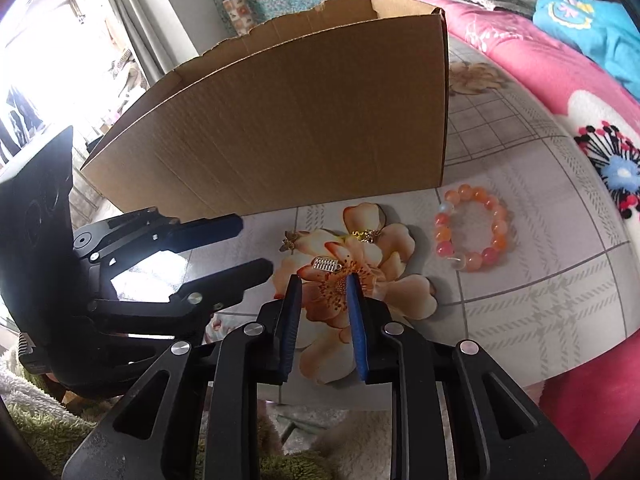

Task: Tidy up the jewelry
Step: 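Lower the left tool onto the gold butterfly charm and close on it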

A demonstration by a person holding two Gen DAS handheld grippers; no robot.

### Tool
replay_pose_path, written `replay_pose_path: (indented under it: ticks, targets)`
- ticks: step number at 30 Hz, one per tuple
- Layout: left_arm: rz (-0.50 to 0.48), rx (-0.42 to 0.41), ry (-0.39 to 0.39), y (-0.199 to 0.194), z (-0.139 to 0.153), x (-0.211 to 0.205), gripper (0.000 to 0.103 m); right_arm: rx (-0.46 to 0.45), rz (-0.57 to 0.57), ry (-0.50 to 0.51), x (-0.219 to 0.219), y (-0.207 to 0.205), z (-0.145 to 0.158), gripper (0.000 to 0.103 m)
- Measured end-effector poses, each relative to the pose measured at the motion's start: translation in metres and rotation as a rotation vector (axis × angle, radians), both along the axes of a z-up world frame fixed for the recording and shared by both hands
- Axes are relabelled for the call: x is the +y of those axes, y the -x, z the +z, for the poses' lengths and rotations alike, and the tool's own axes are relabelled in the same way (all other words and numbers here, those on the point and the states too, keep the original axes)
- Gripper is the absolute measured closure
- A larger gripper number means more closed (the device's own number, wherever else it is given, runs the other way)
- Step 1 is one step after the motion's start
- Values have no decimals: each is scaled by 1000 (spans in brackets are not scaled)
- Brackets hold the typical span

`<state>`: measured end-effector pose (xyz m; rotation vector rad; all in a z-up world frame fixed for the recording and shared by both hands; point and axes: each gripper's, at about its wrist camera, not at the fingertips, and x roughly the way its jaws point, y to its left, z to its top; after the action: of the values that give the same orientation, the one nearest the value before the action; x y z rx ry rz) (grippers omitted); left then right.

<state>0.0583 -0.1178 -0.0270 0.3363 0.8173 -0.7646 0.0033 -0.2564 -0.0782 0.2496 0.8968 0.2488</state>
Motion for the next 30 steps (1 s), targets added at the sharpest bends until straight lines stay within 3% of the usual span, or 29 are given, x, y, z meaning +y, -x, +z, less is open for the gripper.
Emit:
replay_pose_path:
  ticks: [5, 15, 20, 30]
  targets:
    - [-25, 1, -18, -6, -4, -11, 76, 2, -10, -22, -8, -4, -6, 82]
    - [-54, -23, -51, -8, -6, -22, 81, -9, -17, -52, -16, 11, -9, 82]
    - [-64, -27, -50, -10, -6, -22, 90, -11, -24, -64, -21, 15, -8, 82]
    - [-70, -39, -48, -7, -7, -22, 91, -18, -26, -59, -24, 16, -4, 82]
